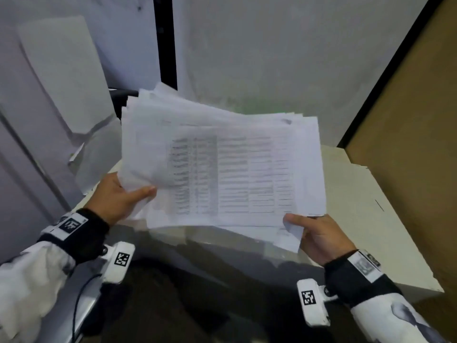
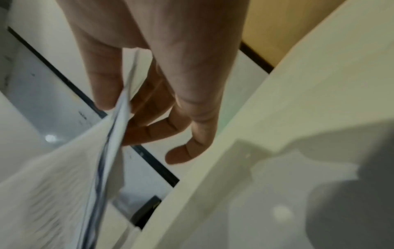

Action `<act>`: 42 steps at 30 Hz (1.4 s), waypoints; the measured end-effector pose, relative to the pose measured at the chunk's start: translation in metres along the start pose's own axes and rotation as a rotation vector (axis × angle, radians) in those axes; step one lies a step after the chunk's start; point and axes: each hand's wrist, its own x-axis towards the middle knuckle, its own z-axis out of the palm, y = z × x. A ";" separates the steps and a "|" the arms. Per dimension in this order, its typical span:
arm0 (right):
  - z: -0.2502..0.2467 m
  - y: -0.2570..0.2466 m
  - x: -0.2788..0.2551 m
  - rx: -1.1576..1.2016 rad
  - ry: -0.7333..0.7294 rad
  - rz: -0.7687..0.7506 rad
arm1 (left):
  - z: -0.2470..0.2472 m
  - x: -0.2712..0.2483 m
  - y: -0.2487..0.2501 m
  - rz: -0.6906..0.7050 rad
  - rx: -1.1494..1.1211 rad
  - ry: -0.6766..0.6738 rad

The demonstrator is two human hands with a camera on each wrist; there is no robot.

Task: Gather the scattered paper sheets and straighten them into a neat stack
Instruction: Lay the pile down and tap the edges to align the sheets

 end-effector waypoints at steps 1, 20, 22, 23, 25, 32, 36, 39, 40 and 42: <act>-0.006 -0.011 0.002 -0.009 -0.015 -0.019 | 0.007 0.008 0.006 0.025 -0.044 0.027; -0.072 -0.042 0.019 -0.385 0.000 -0.144 | 0.102 0.031 -0.003 -0.260 -0.331 -0.136; -0.073 -0.038 0.018 -0.380 -0.008 -0.136 | 0.096 0.039 -0.005 -0.221 -0.260 -0.117; -0.071 -0.037 0.018 -0.394 0.019 -0.140 | 0.094 0.045 -0.007 -0.204 -0.231 -0.105; -0.065 -0.034 0.020 -0.438 0.053 -0.139 | 0.092 0.051 -0.006 -0.162 -0.195 -0.116; -0.069 -0.027 0.028 -0.372 0.074 -0.188 | 0.080 0.065 0.009 -0.091 -0.268 -0.168; -0.061 -0.017 0.034 -0.378 0.082 -0.229 | 0.090 0.057 0.005 -0.082 -0.308 -0.163; -0.061 -0.027 0.038 -0.348 0.132 -0.297 | 0.088 0.061 0.012 -0.051 -0.327 -0.112; -0.060 -0.034 0.038 -0.345 0.147 -0.323 | 0.087 0.066 0.017 -0.031 -0.343 -0.093; -0.060 -0.050 0.038 -0.347 0.154 -0.378 | 0.084 0.075 0.031 0.032 -0.363 -0.079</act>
